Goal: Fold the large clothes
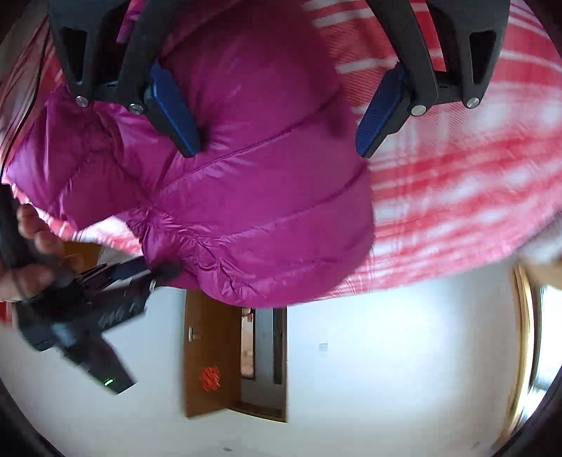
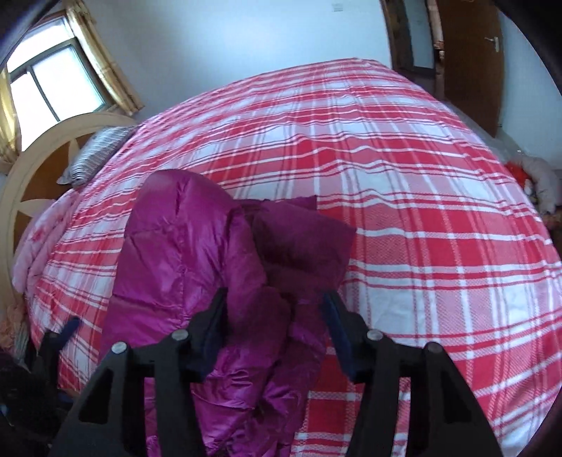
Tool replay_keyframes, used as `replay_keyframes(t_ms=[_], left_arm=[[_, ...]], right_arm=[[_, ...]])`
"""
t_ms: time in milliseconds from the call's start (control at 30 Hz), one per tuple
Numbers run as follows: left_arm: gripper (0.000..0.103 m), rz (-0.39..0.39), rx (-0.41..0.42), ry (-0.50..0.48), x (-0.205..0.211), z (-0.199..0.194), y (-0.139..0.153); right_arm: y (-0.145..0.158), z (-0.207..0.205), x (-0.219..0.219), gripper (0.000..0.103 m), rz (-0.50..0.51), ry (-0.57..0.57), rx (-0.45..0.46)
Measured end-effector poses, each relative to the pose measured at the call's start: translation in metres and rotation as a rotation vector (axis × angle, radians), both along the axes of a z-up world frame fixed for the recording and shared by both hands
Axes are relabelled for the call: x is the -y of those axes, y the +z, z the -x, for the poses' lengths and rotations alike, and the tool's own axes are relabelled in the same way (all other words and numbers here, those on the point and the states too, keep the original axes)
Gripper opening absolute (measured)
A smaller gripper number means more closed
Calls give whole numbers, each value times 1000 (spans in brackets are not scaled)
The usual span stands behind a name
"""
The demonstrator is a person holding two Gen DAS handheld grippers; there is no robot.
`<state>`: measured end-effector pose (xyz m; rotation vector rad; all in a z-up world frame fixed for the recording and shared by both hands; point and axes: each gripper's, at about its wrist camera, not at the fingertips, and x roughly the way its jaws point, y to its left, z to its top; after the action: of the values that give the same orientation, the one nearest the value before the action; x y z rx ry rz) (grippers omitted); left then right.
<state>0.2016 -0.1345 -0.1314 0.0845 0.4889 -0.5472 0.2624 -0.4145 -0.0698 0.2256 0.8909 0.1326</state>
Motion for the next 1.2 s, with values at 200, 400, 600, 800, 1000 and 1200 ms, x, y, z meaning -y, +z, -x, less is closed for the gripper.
replay_keyframes(t_ms=[200,400,600,800,1000,1200], left_arm=[[91,15,-10,-9,17,-1,-7],[92,8,-36,-18,15,-8,-2],[92,53,31,107,-25,-25,30],[92,-18,-37,316,-10,-85,49],[92,-183,-119,342,29,-120,18],[96,-255,-103,365,38,-124,-6]], right_arm=[[64,21,-26,84,-253,-25,167],[38,-5,-56,85,-730,-25,228],[0,-15,-29,86,-543,-234,270],[-6,-8,-43,86,-76,-240,332],[-30,-9,-49,86,41,-281,295],[-60,-19,-39,86,-12,-255,222]])
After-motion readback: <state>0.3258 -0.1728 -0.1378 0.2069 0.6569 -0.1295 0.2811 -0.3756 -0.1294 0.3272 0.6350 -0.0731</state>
